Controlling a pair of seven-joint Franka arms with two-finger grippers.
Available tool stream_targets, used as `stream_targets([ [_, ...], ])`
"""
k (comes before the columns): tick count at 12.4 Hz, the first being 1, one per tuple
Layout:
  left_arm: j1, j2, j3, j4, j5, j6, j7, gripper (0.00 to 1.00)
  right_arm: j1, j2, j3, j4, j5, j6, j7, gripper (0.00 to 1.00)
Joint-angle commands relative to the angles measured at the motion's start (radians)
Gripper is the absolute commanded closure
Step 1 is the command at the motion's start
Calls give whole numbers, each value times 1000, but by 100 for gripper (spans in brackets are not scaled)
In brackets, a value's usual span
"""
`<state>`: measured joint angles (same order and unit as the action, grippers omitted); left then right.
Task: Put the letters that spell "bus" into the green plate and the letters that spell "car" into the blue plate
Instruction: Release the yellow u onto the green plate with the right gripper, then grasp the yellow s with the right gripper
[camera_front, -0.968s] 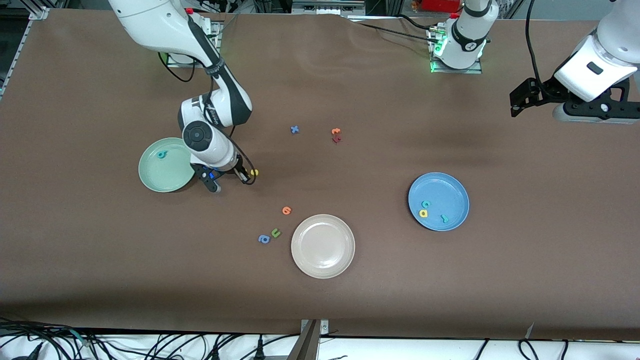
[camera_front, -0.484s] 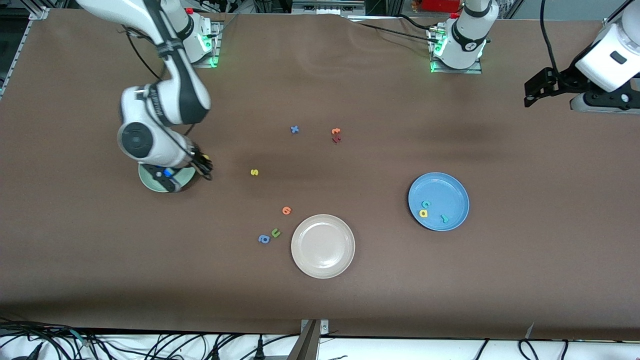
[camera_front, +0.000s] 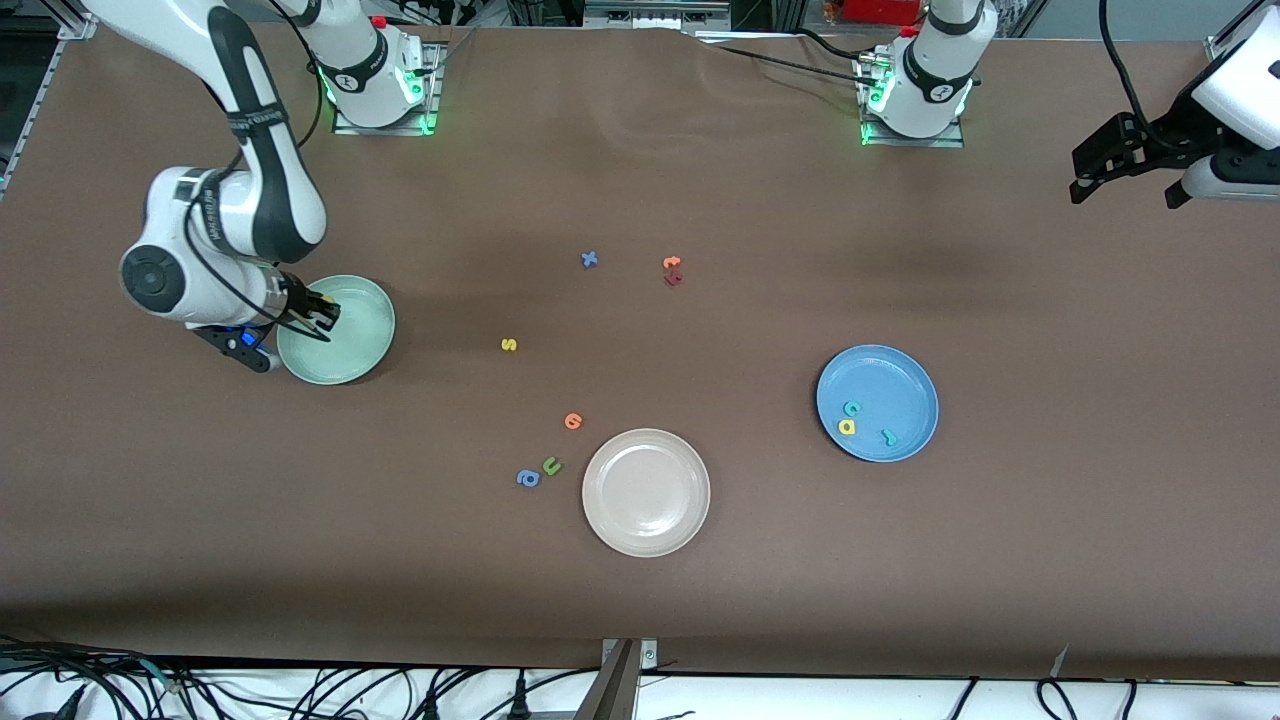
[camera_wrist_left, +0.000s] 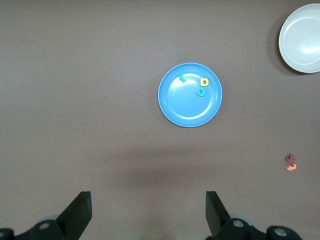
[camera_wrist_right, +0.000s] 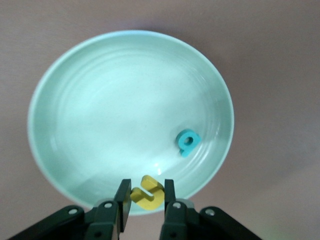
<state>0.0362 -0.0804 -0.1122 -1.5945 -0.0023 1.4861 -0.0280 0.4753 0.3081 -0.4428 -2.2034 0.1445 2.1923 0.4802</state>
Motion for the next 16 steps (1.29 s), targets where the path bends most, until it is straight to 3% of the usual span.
stream_targets([
  [1,2,35,-15,33,-19,-26,22,0,12,29,7,-45,9,96,-20,78],
  [2,10,33,-9,60,-19,-26,16,0,11,31,7,-44,9,102,-20,57],
  [3,7,42,-9,95,-18,-21,20,0,12,26,7,-44,9,98,-20,14],
  [4,2,48,-10,94,-21,-20,8,0,12,16,7,-42,9,90,-20,2],
  [7,-16,87,-23,103,-21,-17,5,0,17,-56,12,28,10,-71,26,2],
  [10,-18,90,-24,99,-22,-18,10,0,20,-81,120,154,12,-187,284,2],
  [12,-19,108,-26,110,-21,-17,8,0,22,-52,214,192,13,-126,487,2],
  [16,-18,117,-24,137,-21,-17,22,0,34,61,349,194,17,119,759,4],
])
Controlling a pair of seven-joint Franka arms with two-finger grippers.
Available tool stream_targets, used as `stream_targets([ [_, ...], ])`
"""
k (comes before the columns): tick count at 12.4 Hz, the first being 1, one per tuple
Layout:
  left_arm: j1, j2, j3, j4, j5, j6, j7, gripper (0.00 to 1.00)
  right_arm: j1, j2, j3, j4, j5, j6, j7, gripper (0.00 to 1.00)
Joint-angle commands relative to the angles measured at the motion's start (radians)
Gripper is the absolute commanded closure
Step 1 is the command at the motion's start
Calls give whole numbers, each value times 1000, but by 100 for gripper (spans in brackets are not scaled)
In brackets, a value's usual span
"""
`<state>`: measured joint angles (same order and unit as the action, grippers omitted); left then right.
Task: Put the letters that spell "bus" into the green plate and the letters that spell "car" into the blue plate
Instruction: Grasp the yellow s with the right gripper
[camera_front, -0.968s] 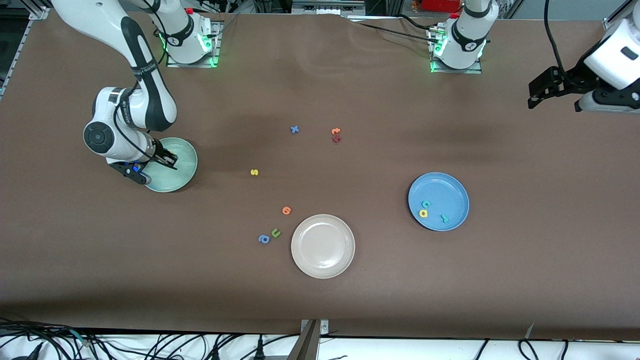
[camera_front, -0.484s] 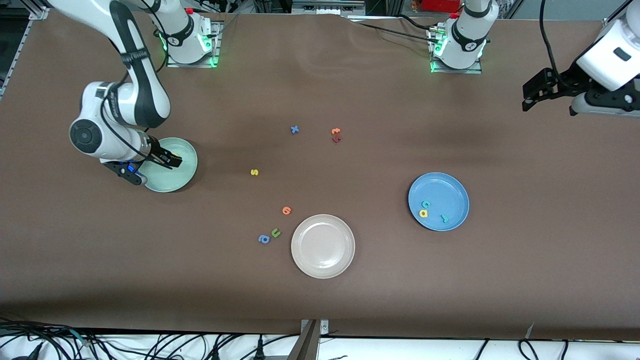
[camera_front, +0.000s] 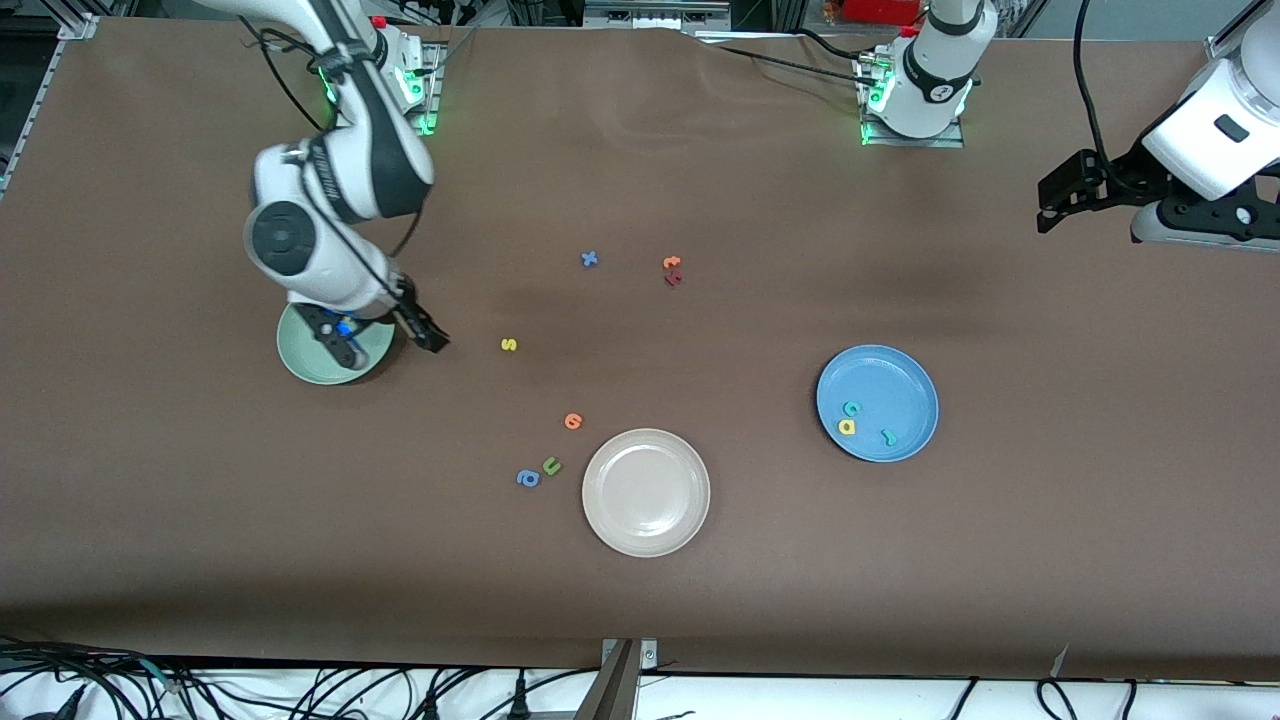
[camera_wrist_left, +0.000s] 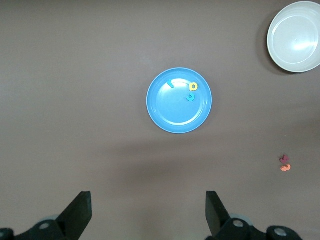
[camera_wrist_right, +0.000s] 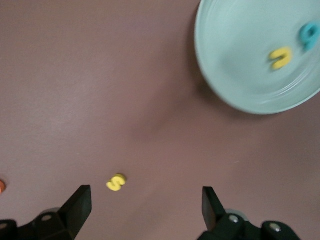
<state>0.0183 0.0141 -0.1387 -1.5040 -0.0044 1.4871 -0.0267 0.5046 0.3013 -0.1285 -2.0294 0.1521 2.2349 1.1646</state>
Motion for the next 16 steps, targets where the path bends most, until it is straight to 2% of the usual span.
stream_targets([
  [1,-1,27,2,48,-20,-18,18,0,18,99,40,18,9,115,96,4],
  [3,-11,49,-2,59,-9,-18,10,0,52,157,40,15,11,188,110,8],
  [6,-8,105,2,62,-26,-16,24,0,92,231,40,15,11,296,181,8],
  [9,-9,109,-1,62,-8,-18,8,0,95,254,43,15,11,321,194,12],
  [11,-9,106,-4,62,-15,-19,8,0,98,262,43,15,11,331,196,24],
  [13,-14,106,1,62,-20,-19,22,0,100,266,44,15,11,339,196,30],
  [16,-3,118,4,62,-29,-2,21,0,106,266,44,17,11,348,217,30],
])
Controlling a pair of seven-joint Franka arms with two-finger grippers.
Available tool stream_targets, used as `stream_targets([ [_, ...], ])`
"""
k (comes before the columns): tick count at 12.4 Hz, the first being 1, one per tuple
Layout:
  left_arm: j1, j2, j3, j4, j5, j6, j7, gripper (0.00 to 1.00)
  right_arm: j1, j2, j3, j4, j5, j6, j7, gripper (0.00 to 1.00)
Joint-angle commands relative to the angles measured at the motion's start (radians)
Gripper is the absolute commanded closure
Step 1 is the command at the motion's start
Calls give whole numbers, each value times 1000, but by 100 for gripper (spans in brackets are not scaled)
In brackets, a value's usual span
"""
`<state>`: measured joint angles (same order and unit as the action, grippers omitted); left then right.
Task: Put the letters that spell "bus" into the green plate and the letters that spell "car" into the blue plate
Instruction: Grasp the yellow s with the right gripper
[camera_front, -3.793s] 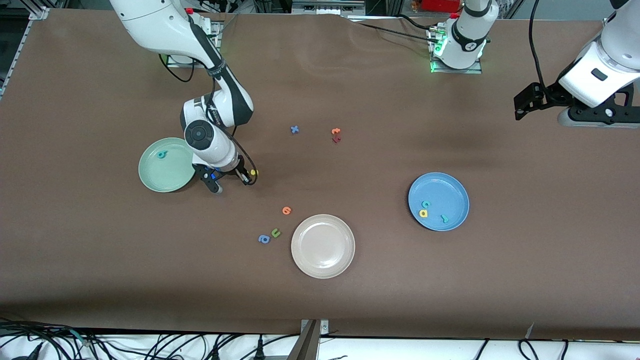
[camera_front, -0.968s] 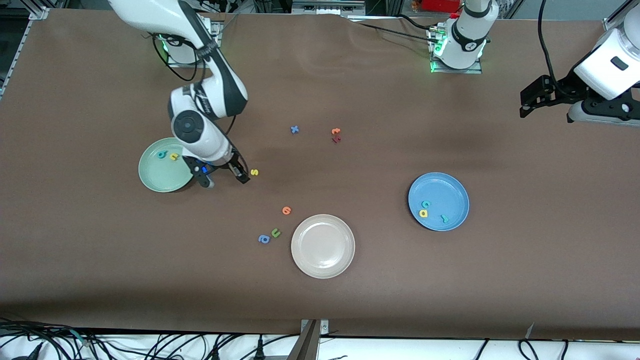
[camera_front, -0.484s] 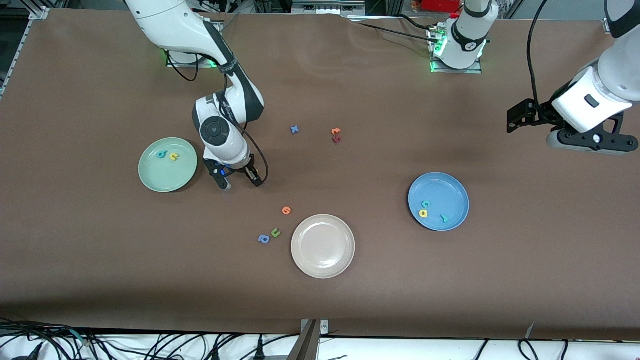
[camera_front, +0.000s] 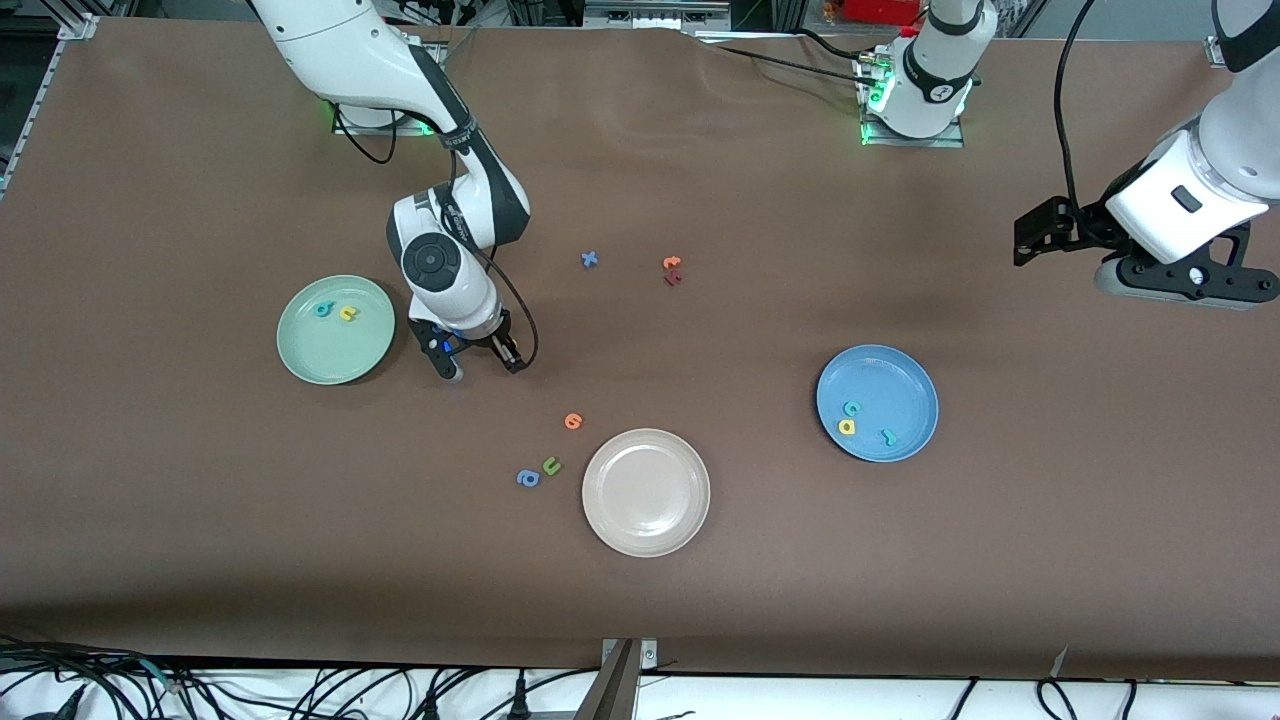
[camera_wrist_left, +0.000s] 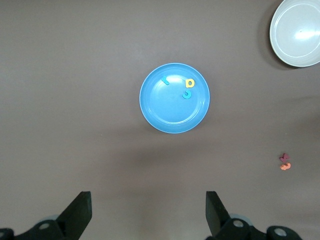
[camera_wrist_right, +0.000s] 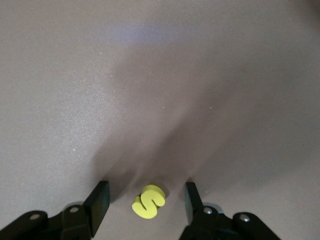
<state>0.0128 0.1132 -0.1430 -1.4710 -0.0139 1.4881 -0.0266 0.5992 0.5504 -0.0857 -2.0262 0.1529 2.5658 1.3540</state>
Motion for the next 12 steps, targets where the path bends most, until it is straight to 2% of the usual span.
stream_targets([
  [1,6,13,8,27,-18,15,20,0,16,17,1,14,10,19,30,30],
  [4,9,-10,10,12,-20,6,22,0,16,17,1,14,10,19,28,32],
  [7,9,-12,10,14,-20,6,20,0,16,17,1,12,10,19,19,53],
  [11,9,-17,8,20,-20,-29,22,0,13,17,1,11,10,14,8,88],
  [12,9,-17,8,20,-21,-31,24,0,13,17,1,11,10,11,8,89],
])
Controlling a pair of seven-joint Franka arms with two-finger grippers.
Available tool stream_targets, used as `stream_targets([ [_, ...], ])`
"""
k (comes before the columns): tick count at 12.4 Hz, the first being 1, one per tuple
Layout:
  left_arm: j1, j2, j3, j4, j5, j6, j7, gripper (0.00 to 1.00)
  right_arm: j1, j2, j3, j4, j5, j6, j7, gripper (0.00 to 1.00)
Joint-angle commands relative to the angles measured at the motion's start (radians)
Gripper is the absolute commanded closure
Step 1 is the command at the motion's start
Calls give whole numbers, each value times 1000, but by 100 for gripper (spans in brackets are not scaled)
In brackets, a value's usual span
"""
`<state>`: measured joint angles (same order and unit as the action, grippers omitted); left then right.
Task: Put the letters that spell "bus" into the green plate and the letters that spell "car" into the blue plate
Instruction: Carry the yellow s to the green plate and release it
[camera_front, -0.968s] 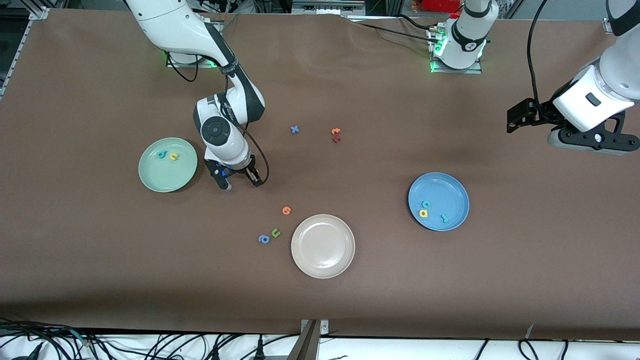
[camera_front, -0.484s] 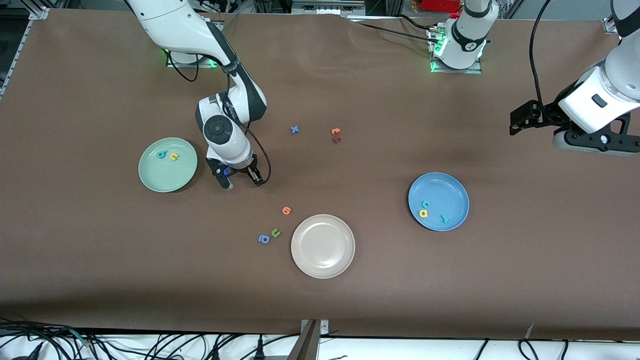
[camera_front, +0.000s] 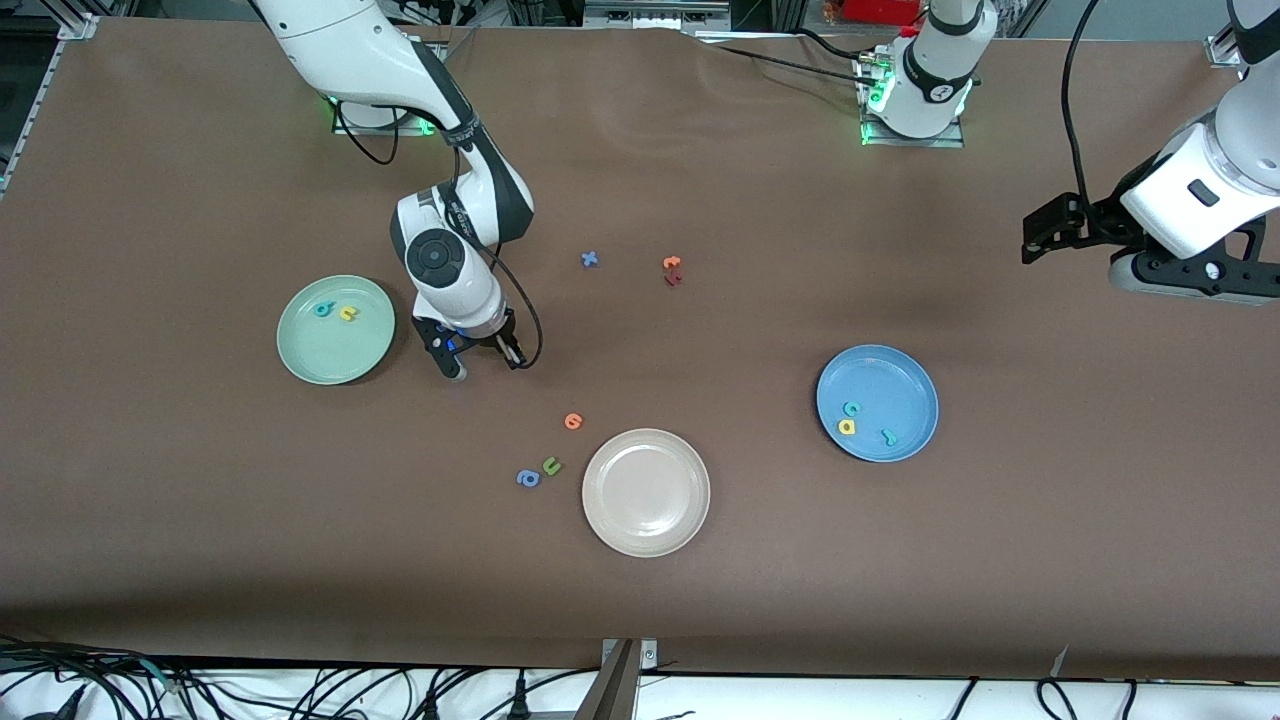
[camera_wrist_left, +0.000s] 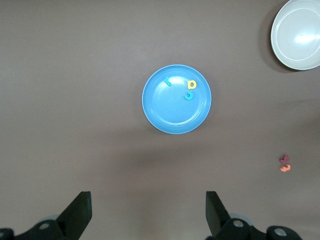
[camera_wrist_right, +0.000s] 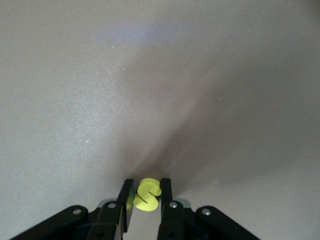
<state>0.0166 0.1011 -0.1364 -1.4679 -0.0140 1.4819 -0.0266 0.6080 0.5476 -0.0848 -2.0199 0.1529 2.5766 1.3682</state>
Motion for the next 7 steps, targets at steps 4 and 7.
stream_targets([
  [4,3,-9,-5,20,-27,-34,22,0,-1,-26,-10,15,7,-73,-17,90],
  [7,5,-7,0,20,-18,-34,22,0,-7,-124,-97,82,10,-368,-153,90],
])
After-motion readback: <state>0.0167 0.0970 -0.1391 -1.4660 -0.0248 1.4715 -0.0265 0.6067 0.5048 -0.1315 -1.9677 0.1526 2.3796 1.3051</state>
